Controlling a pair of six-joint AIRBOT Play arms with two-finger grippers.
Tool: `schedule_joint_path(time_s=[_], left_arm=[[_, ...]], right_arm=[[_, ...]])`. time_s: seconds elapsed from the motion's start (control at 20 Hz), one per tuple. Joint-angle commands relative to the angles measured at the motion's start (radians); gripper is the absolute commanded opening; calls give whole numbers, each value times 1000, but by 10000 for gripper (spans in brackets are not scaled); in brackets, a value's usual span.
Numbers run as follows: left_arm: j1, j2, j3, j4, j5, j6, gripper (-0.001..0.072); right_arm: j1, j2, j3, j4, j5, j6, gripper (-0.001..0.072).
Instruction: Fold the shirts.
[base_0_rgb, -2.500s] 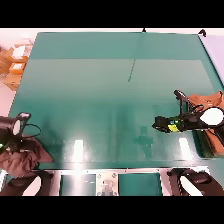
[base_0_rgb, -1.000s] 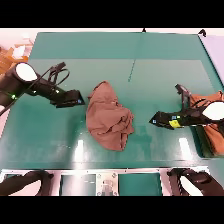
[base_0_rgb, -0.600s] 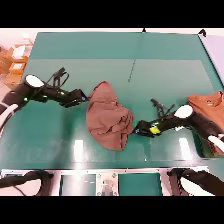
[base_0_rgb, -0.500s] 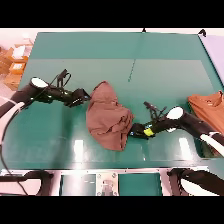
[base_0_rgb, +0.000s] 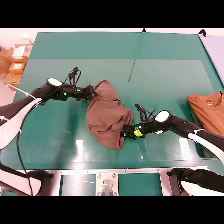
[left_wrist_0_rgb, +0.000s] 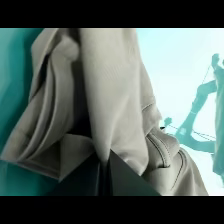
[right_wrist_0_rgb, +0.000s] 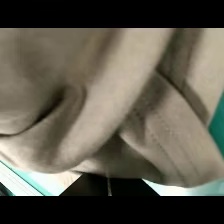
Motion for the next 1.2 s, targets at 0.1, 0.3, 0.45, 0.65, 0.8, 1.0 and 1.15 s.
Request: schedule_joint_path(time_s=[0.1,0.3,0.45,0.65,0.8,1.0,1.15], left_arm=[[53,51,185,105,-192,-43,25],[98,290,297,233,-225,-123,25],[98,492,351,266,-229,-148,25],[98,753,414,382,-233,-187,26],[98,875,417,554,-343,-307,27],[98,893,399,583,-561,-385,27],[98,857,246,584,-560,-392,28]], right_arm=[[-185,101,80,-48,183,-39,13],[-450,305,362,-31,362,-40,13],[-559,421,618,1,422,-40,13],[-621,526,892,-19,426,-40,13],[-649,573,995,-51,425,-32,13],[-648,591,964,-55,425,-32,13],[-647,561,799,-55,419,-33,14]])
